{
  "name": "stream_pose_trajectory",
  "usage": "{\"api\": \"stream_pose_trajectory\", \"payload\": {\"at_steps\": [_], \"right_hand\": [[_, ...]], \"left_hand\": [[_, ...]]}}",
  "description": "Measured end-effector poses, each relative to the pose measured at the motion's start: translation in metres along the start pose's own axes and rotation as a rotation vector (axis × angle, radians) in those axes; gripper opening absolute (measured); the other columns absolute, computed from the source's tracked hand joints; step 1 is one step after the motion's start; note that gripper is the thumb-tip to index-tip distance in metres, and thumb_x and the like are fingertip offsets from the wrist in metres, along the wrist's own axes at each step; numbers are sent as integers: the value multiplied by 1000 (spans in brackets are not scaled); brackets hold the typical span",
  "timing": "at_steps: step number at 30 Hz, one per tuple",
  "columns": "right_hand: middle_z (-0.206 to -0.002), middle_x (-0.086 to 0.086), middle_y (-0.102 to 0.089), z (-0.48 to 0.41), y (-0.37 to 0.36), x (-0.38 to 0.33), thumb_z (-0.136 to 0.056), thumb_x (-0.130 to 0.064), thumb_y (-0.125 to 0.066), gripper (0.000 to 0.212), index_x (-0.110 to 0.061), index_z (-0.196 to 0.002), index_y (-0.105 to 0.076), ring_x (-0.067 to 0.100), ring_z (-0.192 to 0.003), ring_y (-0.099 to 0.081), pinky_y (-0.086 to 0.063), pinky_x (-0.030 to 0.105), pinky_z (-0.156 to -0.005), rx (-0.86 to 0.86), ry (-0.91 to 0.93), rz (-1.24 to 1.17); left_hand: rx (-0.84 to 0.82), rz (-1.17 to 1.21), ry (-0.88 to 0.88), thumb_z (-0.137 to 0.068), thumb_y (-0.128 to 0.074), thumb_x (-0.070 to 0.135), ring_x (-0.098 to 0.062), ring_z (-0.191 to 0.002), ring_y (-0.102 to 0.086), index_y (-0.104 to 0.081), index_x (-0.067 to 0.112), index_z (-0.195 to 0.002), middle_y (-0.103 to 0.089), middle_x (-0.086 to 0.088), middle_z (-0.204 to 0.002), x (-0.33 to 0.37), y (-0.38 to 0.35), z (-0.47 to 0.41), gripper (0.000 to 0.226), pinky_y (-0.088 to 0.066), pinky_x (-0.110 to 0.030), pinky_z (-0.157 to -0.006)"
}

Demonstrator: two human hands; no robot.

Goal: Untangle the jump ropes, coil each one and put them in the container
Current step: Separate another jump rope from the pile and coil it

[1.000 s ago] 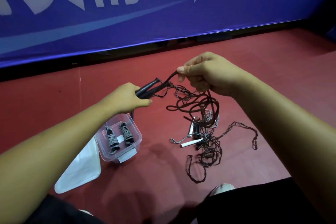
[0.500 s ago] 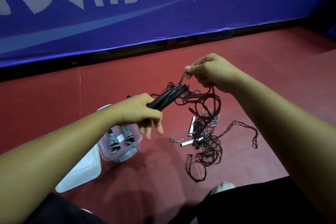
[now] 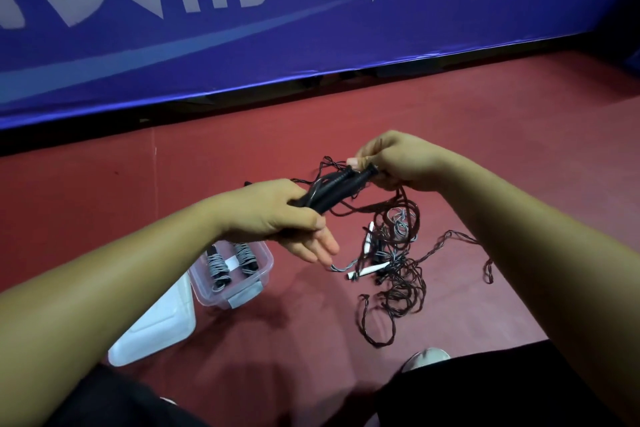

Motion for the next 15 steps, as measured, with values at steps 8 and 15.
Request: {"api": "stream_pose_trajectory", "payload": {"at_steps": [8,15], "right_hand": [[-55,7,-46,2,-28,4,-100,-8,-50,35,-13,-73,-72,12,-41,-28,-20,20,-41,-210,-6,-80],[-55,3,-44,8,-43,-20,-103,-24,-51,31,2,-101,-68,11,-43,-32,-22,22,-44,-173,30,-51]], "left_hand": [[71,639,-190,-83,-50,-6,-40,-109,-66,-61,-10,-104,-64,-35,-116,10,13,2,24,-60,-30,-79],[413,1069,-328,-88,-49,-6,-43,-103,-68,-56,-9,-96,-64,-38,-109,7,48,1,11,-60,-36,-81]]}}
Point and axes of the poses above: each hand's wrist, its own z-axis away from the middle knuckle, its own y-axis out of the back of the hand, x = y × z, the point moved 7 cm from there along -z, towards the middle knuckle
